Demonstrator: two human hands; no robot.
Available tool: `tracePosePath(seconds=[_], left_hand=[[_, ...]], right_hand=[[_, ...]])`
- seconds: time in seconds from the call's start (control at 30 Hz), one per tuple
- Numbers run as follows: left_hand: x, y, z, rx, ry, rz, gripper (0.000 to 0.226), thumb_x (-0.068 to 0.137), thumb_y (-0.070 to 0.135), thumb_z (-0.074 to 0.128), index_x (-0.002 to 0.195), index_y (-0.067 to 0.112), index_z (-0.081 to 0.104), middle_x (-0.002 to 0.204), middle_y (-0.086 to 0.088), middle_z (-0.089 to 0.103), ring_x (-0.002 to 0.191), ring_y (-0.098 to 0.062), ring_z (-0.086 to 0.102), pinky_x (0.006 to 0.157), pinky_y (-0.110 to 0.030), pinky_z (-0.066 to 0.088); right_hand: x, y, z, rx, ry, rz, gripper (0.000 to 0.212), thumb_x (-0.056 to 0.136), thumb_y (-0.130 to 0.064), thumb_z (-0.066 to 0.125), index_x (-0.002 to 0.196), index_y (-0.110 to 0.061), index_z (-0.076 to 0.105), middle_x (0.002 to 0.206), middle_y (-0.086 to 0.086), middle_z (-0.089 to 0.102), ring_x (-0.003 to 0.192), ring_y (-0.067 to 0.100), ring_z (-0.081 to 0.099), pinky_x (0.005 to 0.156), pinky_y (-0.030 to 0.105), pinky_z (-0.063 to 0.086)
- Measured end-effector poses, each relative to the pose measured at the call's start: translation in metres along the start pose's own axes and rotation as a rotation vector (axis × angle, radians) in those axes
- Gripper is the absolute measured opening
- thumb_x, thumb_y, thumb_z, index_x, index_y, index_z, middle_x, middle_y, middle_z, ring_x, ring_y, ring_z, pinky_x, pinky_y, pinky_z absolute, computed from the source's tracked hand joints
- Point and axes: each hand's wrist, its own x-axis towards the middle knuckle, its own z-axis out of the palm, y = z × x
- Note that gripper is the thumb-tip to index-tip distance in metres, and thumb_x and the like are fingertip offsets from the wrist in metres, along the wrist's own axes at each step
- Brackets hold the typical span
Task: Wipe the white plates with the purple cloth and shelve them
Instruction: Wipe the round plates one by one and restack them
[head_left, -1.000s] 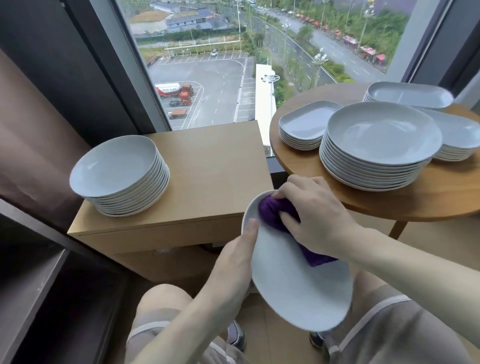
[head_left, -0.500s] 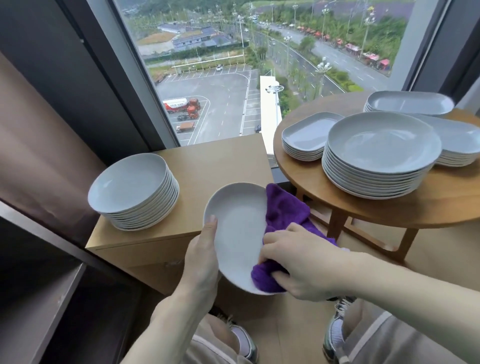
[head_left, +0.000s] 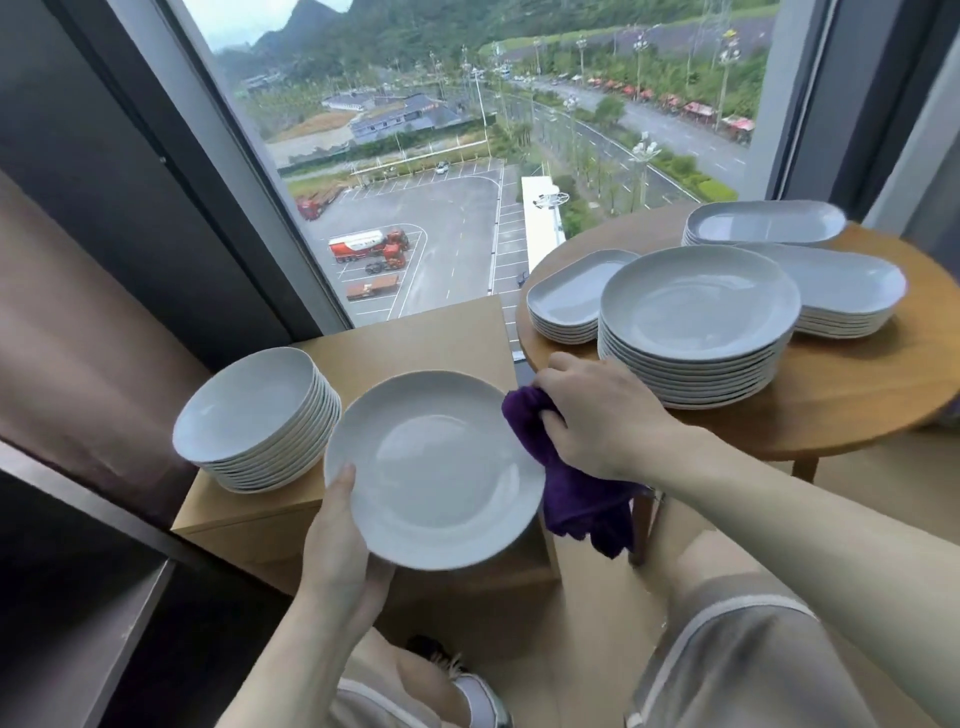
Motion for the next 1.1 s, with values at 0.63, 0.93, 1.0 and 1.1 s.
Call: tracePosePath(seconds=[0.63, 0.93, 1.0, 1.1], left_hand=[[0.056, 0.002, 0.187, 0.045, -0.072, -0.025, 0.035, 0.107, 0.021, 0.040, 0.133, 0.005, 0.055, 0.101, -0.018, 0.067, 0.066, -0.025, 0.058, 0.055, -0.033, 0.051], [0.069, -0.018, 0.264, 0.200, -0.125, 0.055, 0.026, 0.107, 0.019, 0.039, 0.128, 0.018, 0.055, 0.102, -0.005, 0.064, 0.088, -0.025, 0.062, 0.062, -0.032, 0.052], [0.074, -0.022, 0.275, 0.264, -0.116, 0.100, 0.027, 0.105, 0.021, 0.038, 0.125, 0.016, 0.056, 0.105, -0.005, 0.060, 0.093, -0.028, 0.056, 0.077, -0.035, 0.048], [0.083, -0.026, 0.285, 0.395, -0.111, 0.176, 0.025, 0.103, 0.024, 0.036, 0.122, 0.027, 0.052, 0.121, -0.003, 0.058, 0.112, -0.028, 0.054, 0.105, -0.043, 0.045]], right_hand=[[-0.044, 0.128, -0.162, 0.205, -0.099, 0.357, 0.005, 0.089, -0.022, 0.072, 0.087, -0.026, 0.074, 0.087, -0.008, 0.070, 0.084, 0.011, 0.064, 0.067, 0.029, 0.048], [-0.062, 0.207, -0.138, 0.374, 0.000, 0.631, 0.006, 0.091, -0.024, 0.072, 0.092, -0.030, 0.073, 0.096, -0.003, 0.072, 0.086, 0.017, 0.068, 0.072, 0.032, 0.058], [-0.062, 0.211, -0.133, 0.418, 0.031, 0.650, 0.006, 0.092, -0.021, 0.072, 0.096, -0.025, 0.074, 0.096, -0.002, 0.072, 0.084, 0.016, 0.067, 0.066, 0.028, 0.055], [-0.058, 0.211, -0.126, 0.432, 0.066, 0.668, 0.008, 0.091, -0.021, 0.073, 0.098, -0.021, 0.075, 0.096, -0.001, 0.071, 0.084, 0.016, 0.066, 0.065, 0.029, 0.054]])
